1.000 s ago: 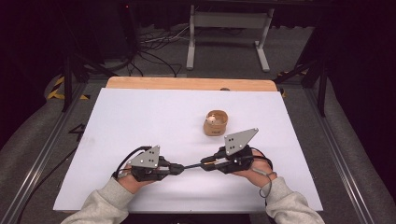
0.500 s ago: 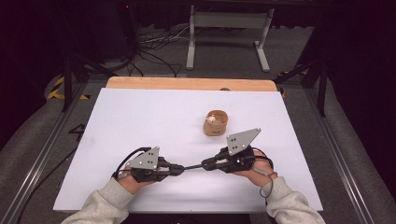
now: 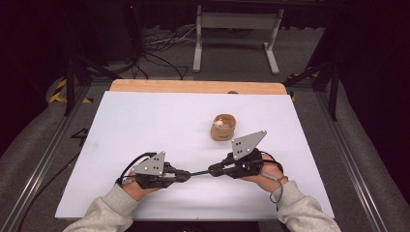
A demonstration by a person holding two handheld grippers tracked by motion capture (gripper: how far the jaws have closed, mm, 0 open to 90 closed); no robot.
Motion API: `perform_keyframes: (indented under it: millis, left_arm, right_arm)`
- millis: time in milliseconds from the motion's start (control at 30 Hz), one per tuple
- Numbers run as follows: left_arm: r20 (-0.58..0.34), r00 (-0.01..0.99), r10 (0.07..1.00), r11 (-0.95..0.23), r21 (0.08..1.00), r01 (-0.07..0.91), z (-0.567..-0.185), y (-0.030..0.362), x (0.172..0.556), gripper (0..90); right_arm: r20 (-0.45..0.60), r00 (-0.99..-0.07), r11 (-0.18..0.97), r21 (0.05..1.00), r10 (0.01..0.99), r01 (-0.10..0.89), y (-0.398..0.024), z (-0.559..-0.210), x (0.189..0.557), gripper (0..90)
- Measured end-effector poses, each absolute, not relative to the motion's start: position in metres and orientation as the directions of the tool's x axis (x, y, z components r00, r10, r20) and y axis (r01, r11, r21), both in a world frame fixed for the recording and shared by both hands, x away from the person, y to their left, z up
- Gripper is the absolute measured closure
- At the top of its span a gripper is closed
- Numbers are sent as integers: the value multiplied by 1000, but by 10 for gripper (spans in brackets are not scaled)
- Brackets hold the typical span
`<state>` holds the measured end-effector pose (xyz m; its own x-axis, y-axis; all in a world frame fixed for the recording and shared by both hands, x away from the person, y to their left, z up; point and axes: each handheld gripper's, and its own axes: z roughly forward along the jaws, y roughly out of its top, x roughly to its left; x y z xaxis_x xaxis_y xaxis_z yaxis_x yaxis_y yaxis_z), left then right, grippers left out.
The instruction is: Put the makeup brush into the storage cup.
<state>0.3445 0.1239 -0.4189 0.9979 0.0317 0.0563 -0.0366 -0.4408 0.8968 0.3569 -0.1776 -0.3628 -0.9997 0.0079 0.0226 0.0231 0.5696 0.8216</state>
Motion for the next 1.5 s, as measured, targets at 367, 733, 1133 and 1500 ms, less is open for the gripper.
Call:
perform_keyframes:
  millis: [367, 733, 1133, 1500]
  left_arm:
    - [19, 998, 56, -525, 851, 13, -411, 118, 346, 656]
    - [-5, 998, 58, -604, 796, 39, -401, 108, 349, 587]
    - [-43, 998, 47, -664, 745, 64, -401, 101, 353, 584]
    - [-84, 996, 28, -714, 695, 79, -405, 92, 357, 592]
  right_arm:
    - [-18, -1000, 706, 708, -6, -17, -161, -343, 359, 843]
    - [-53, -998, 826, 561, -38, -61, -137, -327, 360, 842]
    - [-50, -997, 888, 454, -58, -75, -118, -322, 361, 842]
    - [-38, -996, 919, 384, -78, -86, -102, -323, 361, 841]
